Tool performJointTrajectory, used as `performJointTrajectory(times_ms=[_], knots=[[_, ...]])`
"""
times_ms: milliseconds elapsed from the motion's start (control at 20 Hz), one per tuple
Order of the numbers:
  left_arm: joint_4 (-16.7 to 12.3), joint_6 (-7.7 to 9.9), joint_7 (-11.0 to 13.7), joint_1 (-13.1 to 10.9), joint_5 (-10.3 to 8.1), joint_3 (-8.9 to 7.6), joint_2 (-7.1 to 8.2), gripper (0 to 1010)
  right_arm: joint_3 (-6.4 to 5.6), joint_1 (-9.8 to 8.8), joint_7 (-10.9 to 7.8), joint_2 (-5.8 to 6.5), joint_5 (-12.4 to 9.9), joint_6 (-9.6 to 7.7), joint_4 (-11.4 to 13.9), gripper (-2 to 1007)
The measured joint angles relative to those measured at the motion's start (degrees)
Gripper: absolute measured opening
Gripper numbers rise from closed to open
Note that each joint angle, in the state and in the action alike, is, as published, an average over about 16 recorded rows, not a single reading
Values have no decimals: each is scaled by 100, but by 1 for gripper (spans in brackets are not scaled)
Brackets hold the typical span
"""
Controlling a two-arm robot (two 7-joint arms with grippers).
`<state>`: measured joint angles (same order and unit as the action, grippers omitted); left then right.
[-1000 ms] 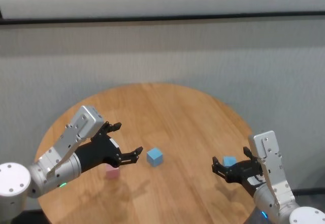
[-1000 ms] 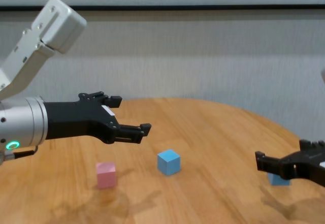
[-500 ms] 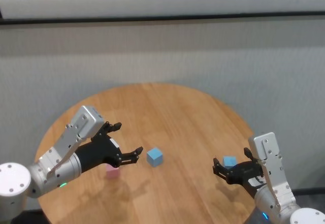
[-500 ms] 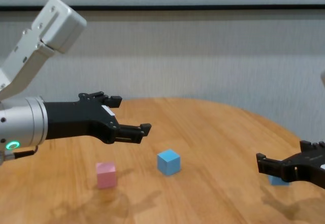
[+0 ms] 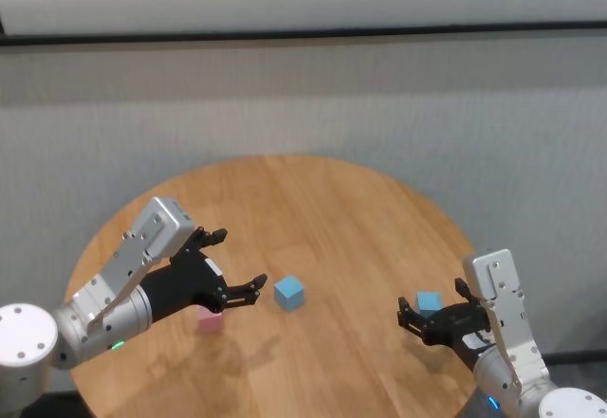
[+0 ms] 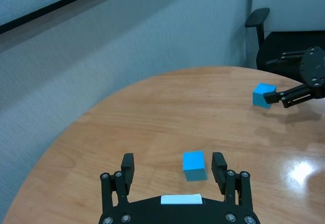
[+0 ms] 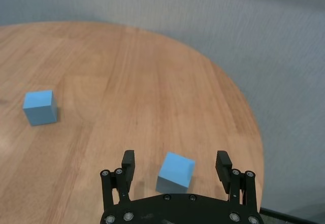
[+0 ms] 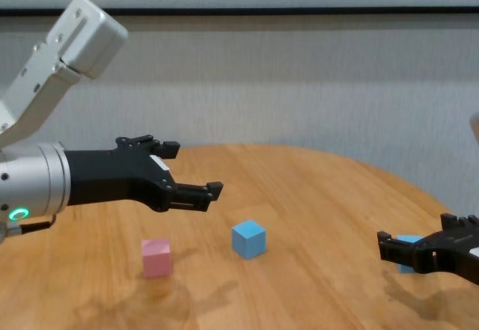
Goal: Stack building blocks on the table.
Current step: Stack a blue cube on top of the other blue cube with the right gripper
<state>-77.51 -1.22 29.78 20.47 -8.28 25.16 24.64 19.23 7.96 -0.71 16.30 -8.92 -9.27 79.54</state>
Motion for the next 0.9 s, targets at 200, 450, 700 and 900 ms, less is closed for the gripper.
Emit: performJointTrajectory(times_ms=[200, 450, 700, 900], knots=[[0, 0, 0, 0, 0, 0, 0, 1002, -18, 59, -66, -56, 41, 30, -145, 1004], [0, 0, 0, 0, 0, 0, 0, 1002, -31, 148, -153, -129, 94, 69, -331, 1004], [0, 0, 0, 0, 0, 0, 0, 1002, -49, 241, -228, -196, 153, 110, -517, 1005], [0, 0, 0, 0, 0, 0, 0, 1002, -70, 313, -275, -243, 207, 144, -651, 1005]])
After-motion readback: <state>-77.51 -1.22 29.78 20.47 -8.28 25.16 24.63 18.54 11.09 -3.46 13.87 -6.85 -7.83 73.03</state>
